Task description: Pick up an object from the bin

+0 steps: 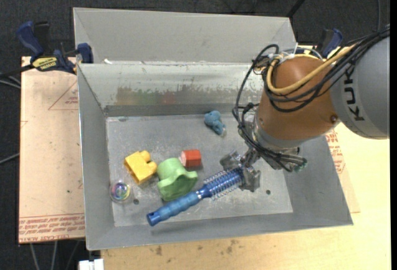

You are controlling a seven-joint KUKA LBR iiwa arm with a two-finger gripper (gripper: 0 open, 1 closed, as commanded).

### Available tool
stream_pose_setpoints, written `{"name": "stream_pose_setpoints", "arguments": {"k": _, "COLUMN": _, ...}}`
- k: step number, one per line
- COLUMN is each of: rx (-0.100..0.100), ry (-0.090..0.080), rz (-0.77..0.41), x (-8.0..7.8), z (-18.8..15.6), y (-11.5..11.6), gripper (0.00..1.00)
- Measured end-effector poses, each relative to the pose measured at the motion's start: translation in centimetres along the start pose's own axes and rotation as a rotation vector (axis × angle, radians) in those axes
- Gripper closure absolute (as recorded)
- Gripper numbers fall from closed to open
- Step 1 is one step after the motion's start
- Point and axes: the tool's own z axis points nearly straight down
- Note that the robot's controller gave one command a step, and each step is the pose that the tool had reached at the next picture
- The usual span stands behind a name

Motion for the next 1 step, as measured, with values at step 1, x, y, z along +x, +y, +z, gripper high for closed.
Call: {"name": "stream_pose_setpoints", "arguments": {"k": 1, "rx": 0.001, "ry": -0.002, "rz": -0.077, "x": 1.91, "z": -13.21, "y": 0.43, "gripper": 1.00}}
